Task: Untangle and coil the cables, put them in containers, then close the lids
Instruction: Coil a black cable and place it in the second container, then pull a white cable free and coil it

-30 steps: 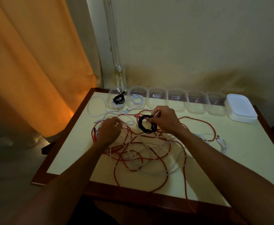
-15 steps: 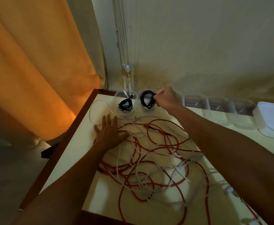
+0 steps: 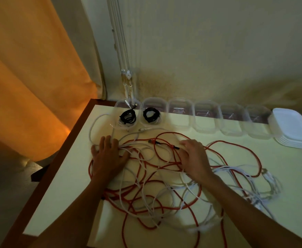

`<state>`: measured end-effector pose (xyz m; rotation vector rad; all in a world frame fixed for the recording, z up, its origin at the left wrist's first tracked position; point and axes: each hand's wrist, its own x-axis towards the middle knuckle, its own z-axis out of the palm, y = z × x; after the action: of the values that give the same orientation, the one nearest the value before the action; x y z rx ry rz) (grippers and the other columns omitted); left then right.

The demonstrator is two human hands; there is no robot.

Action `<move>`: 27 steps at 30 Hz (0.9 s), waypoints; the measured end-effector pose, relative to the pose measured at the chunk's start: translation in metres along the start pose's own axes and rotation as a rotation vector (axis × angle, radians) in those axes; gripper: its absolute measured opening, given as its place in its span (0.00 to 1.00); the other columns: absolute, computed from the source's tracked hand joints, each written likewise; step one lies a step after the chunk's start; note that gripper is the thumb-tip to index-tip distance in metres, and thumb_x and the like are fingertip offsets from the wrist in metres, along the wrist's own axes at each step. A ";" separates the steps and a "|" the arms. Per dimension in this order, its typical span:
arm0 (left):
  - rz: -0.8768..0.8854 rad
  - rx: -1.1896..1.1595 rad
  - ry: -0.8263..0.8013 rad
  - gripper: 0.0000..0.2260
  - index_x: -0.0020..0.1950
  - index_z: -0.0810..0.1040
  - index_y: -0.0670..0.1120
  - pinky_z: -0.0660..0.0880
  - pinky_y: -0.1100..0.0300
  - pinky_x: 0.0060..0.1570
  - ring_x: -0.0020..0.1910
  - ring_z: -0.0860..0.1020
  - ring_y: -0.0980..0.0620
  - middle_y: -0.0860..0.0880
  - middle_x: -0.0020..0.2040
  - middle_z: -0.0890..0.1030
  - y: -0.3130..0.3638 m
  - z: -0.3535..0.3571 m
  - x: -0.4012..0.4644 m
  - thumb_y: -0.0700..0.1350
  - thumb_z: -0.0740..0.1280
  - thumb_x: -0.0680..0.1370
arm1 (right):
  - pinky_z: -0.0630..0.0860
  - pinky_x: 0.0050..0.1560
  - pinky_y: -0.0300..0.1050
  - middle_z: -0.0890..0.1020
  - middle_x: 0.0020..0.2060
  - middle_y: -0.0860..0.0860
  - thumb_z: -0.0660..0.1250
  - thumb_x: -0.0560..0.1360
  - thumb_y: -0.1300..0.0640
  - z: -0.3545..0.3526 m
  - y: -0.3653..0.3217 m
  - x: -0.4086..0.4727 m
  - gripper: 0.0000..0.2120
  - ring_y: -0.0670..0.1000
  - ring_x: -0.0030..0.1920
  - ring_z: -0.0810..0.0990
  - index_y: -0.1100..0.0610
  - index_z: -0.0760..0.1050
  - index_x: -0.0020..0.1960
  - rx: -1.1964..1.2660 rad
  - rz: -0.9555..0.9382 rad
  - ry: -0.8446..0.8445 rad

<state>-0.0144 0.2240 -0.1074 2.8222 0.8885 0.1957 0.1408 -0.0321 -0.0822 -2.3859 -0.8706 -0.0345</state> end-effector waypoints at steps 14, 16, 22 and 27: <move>-0.143 -0.527 -0.334 0.46 0.75 0.58 0.51 0.60 0.39 0.71 0.70 0.68 0.43 0.44 0.72 0.68 -0.003 -0.050 -0.031 0.72 0.63 0.62 | 0.68 0.58 0.37 0.79 0.57 0.57 0.56 0.77 0.59 -0.027 -0.016 -0.065 0.17 0.53 0.58 0.77 0.62 0.81 0.58 0.211 -0.068 -0.142; -0.093 -0.389 -0.291 0.39 0.77 0.56 0.50 0.56 0.38 0.72 0.74 0.62 0.43 0.45 0.77 0.60 0.009 -0.051 -0.045 0.62 0.68 0.72 | 0.71 0.65 0.46 0.79 0.61 0.59 0.58 0.74 0.63 -0.031 -0.018 -0.070 0.18 0.56 0.62 0.77 0.61 0.81 0.59 0.187 -0.138 -0.195; 0.175 -0.442 0.225 0.11 0.54 0.77 0.46 0.75 0.48 0.53 0.51 0.76 0.50 0.48 0.51 0.79 0.077 -0.042 -0.117 0.51 0.65 0.78 | 0.77 0.44 0.52 0.82 0.42 0.57 0.59 0.75 0.55 -0.051 -0.015 -0.095 0.14 0.60 0.44 0.80 0.60 0.80 0.49 0.036 0.018 -0.002; 0.270 -0.250 0.102 0.21 0.57 0.79 0.49 0.74 0.49 0.54 0.56 0.76 0.47 0.49 0.54 0.79 0.116 -0.028 -0.148 0.62 0.60 0.74 | 0.71 0.57 0.51 0.79 0.55 0.53 0.61 0.78 0.44 -0.073 -0.018 -0.127 0.17 0.56 0.59 0.75 0.50 0.80 0.60 -0.258 0.097 -0.388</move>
<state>-0.0753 0.0489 -0.0664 2.7029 0.4581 0.4562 0.0433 -0.1340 -0.0408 -2.7260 -0.9701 0.3882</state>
